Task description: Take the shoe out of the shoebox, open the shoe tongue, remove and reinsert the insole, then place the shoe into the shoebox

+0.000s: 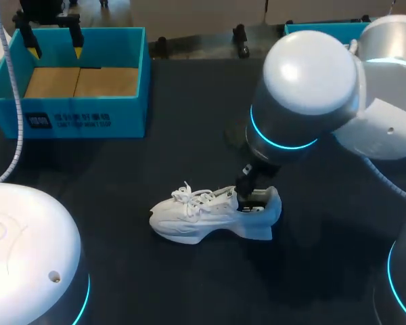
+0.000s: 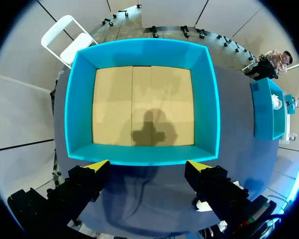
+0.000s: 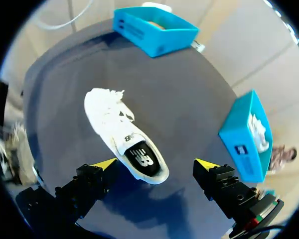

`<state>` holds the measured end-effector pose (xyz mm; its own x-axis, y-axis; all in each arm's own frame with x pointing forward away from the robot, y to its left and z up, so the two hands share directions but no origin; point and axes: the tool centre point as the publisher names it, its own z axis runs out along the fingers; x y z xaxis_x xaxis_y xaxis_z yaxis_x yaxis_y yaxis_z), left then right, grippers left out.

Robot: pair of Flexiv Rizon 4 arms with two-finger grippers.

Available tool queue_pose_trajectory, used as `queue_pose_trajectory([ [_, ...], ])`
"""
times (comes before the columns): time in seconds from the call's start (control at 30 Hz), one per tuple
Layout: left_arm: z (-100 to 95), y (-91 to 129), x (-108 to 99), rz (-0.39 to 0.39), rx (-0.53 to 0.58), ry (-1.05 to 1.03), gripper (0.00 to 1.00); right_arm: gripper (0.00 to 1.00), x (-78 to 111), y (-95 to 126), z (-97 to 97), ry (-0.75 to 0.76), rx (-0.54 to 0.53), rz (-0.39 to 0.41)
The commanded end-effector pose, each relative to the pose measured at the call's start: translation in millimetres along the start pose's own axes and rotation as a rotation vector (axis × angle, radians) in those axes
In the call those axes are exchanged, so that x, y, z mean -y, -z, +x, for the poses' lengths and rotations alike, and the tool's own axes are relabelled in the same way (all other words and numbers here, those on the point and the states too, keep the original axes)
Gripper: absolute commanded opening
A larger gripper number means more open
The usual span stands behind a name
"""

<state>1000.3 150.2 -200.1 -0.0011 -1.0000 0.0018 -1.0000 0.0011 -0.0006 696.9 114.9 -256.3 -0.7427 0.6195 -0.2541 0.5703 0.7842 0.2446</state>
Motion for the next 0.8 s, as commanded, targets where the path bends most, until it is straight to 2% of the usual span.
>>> queue_pose_trajectory([
  [0.03, 0.0, 0.1, -0.2, 0.0, 0.001, 0.0, 1.0, 1.0, 10.7, -3.5, -6.2, 0.251, -0.1, -0.1],
  [0.73, 0.0, 0.1, -0.2, 0.0, 0.001, 0.0, 1.0, 1.0, 10.7, -3.5, -6.2, 0.251, -0.1, -0.1],
  [0.8, 0.0, 0.1, -0.2, 0.0, 0.001, 0.0, 1.0, 1.0, 13.2, -0.5, -3.2, 0.306, -0.116, -0.144],
])
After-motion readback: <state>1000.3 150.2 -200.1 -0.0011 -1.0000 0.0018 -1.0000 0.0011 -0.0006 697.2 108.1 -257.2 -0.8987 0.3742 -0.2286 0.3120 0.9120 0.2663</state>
